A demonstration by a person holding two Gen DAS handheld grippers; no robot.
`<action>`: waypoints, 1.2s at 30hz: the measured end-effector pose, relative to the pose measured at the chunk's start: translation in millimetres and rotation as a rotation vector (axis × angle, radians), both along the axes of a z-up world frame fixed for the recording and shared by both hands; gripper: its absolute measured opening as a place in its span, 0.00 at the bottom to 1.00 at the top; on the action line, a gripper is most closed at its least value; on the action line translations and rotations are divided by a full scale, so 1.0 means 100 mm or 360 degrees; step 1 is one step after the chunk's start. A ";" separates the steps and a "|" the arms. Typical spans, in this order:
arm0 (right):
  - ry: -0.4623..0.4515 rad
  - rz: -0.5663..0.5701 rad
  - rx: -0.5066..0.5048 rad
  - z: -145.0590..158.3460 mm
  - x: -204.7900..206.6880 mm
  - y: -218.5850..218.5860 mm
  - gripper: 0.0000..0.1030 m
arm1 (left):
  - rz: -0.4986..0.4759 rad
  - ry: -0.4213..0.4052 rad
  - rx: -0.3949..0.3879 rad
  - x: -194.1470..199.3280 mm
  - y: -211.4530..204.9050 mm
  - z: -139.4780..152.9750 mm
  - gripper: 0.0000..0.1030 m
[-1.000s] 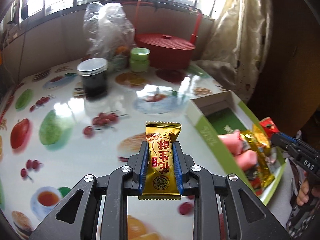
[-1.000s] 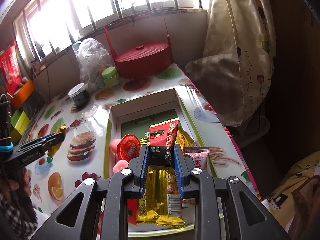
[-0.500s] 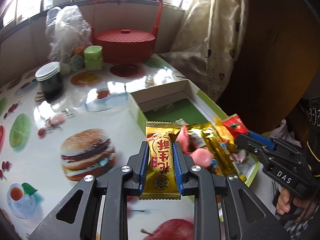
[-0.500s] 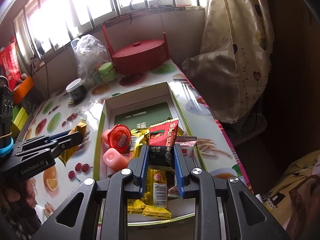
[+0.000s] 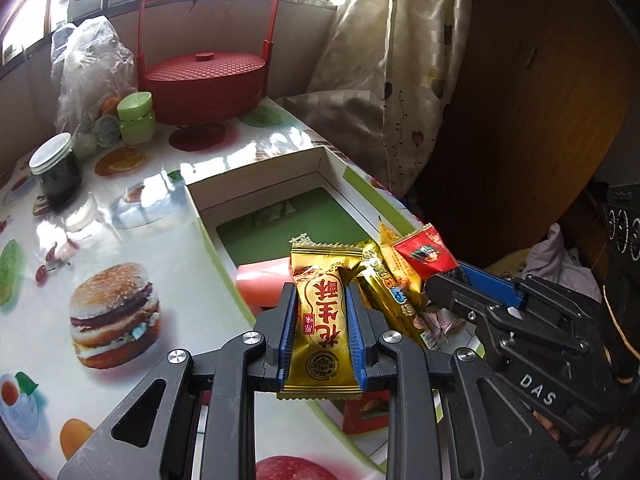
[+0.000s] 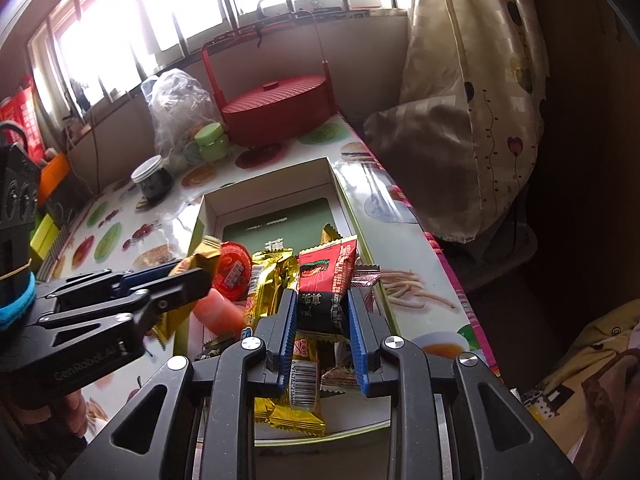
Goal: Organize snacks
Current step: 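Carry the yellow candy over the green box with the left gripper while the right holds the packet there, then open both grippers to drop the candy and packet into the box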
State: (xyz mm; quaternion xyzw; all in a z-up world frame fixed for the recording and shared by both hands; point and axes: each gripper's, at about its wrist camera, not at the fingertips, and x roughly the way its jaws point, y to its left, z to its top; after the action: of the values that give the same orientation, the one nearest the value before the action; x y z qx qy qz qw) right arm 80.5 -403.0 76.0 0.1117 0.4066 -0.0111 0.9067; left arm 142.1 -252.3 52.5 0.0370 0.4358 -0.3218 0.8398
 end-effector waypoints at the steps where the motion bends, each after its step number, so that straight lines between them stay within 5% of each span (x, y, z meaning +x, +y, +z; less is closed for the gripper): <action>1: -0.0003 0.0005 -0.0002 -0.01 0.00 0.00 0.23 | 0.0000 0.0001 0.0008 0.00 -0.02 -0.01 0.24; 16: -0.0022 0.0029 -0.0013 -0.01 -0.02 0.02 0.26 | 0.0013 0.0040 0.0025 0.04 -0.12 -0.07 0.27; 29: -0.0014 0.0015 -0.0023 -0.01 -0.06 0.04 0.32 | 0.0030 0.0033 -0.0007 -0.01 -0.06 0.00 0.49; 36: -0.0016 -0.0012 -0.0021 0.02 -0.11 0.04 0.35 | 0.0043 0.0032 -0.0064 -0.07 0.06 0.08 0.52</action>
State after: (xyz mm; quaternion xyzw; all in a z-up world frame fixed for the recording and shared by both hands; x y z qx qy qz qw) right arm 69.9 -399.0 78.0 0.1073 0.4014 -0.0165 0.9094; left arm 135.3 -246.0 60.0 0.0111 0.4381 -0.3194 0.8402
